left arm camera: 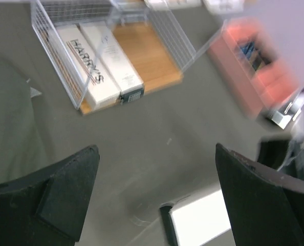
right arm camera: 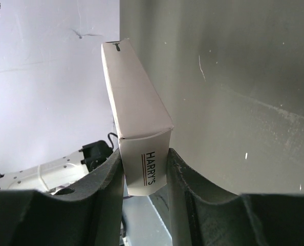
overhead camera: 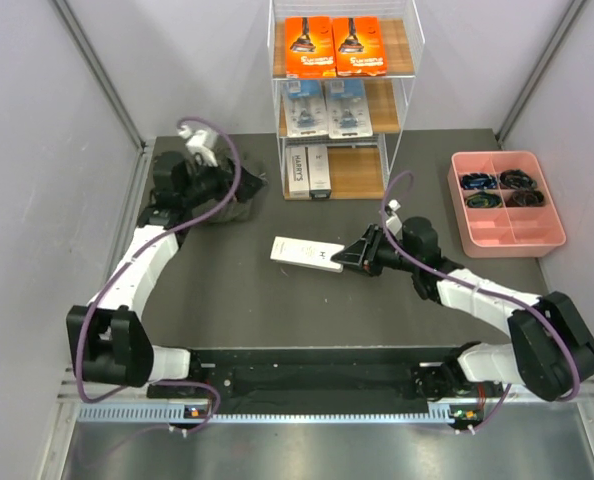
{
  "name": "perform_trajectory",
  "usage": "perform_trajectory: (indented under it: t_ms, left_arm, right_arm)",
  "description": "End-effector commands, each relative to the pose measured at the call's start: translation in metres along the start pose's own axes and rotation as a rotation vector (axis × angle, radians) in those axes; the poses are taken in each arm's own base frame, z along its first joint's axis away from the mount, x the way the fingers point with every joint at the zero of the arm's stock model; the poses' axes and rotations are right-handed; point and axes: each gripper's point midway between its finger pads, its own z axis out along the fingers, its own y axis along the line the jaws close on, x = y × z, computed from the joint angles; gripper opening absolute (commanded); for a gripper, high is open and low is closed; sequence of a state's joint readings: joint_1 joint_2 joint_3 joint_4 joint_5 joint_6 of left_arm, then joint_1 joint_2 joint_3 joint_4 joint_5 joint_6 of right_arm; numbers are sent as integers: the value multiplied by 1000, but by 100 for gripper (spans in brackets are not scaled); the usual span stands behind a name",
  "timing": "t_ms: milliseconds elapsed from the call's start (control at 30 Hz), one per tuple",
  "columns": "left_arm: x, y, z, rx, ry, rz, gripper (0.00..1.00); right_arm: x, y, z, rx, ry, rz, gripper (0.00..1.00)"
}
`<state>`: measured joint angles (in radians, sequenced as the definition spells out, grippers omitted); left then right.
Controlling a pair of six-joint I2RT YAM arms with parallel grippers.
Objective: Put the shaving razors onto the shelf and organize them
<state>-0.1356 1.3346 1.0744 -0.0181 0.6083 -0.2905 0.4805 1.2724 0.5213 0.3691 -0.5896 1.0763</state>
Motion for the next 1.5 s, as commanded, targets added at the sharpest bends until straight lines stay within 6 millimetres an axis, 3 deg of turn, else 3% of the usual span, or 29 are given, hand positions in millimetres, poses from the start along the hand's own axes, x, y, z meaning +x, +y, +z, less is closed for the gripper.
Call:
perform_trajectory:
  t_ms: [0, 33, 67, 100, 167, 267, 500, 667, 800, 1467]
  left_arm:
    - [-50, 28, -28, 46, -233, -423, 99]
    - [-50, 38, -32, 52, -247, -588, 99]
    - [-51, 58, -43, 41, -302, -646, 99]
    - [-44, 64, -44, 77, -283, -781, 99]
    - [-42, 74, -53, 124, -325, -822, 99]
    - [-29, 78, -51, 172, -289, -916, 99]
    - [-26, 79, -54, 90, -286, -792, 99]
    - [-43, 69, -65, 54, -312, -659, 99]
    - [-39, 69, -65, 55, -312, -681, 99]
    - [-8, 69, -77, -40, -331, -720, 99]
  right_arm:
    - [-3, 16, -5, -38, -33, -63, 11]
    - [-3, 15, -6, -36, -37, -64, 11]
    - [-3, 16, -6, -37, -40, -64, 11]
    - [-4, 15, -6, -35, -44, -64, 11]
    - [-5, 13, -8, -28, -58, -62, 11]
    - [-6, 11, -9, -21, -73, -59, 10]
    - [-10, 10, -11, -3, -102, -59, 10]
    - [-15, 9, -13, 7, -129, -56, 10]
    - [-24, 6, -16, 15, -173, -34, 10]
    - [-115, 9, -42, 17, -540, 40, 9]
